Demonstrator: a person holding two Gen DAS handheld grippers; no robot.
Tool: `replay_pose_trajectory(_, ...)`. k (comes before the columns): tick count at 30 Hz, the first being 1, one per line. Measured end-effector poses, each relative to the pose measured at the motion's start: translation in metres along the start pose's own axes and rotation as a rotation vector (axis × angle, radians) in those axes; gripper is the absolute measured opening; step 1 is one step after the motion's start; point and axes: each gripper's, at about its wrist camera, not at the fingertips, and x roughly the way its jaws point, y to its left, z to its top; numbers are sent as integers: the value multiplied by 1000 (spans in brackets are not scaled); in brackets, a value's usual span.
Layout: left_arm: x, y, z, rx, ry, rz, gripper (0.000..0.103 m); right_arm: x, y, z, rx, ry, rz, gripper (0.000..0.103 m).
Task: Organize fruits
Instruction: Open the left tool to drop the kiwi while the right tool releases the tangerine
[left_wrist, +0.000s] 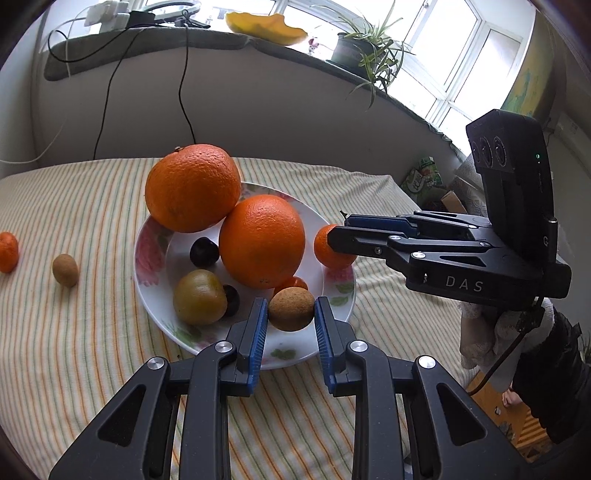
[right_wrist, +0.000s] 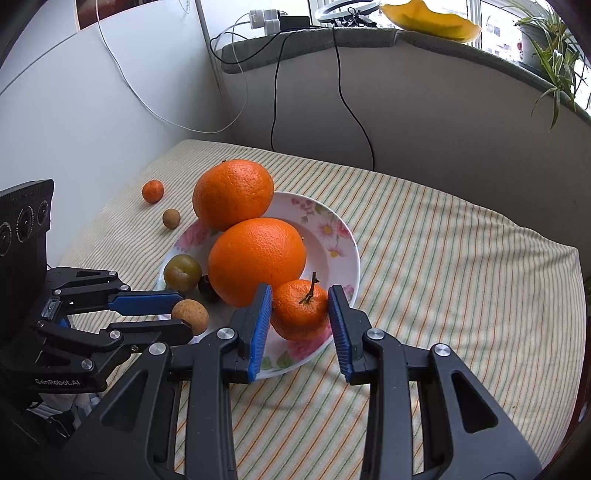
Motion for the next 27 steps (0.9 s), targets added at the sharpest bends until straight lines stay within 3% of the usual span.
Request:
replay_pose_trajectory(11, 3, -2, 0, -4, 7, 15, 26, -2, 0, 2, 5, -4, 7, 33)
replay_pose_trajectory(13, 2, -1, 1, -8, 5, 15, 31, -3, -1, 3, 11, -8, 7, 33)
replay_pose_trajectory(14, 0, 0, 0, -10, 3, 16, 37, -3, -1, 3, 13, -9, 4, 37)
replay_pose_trajectory(17, -2, 2, -1, -10, -3, 16, 38, -6, -2, 4, 18, -22, -9, 58)
replay_pose_trajectory(27, -27, 14, -9, -17, -69, 47, 38, -19, 7, 14, -2, -61, -10, 58)
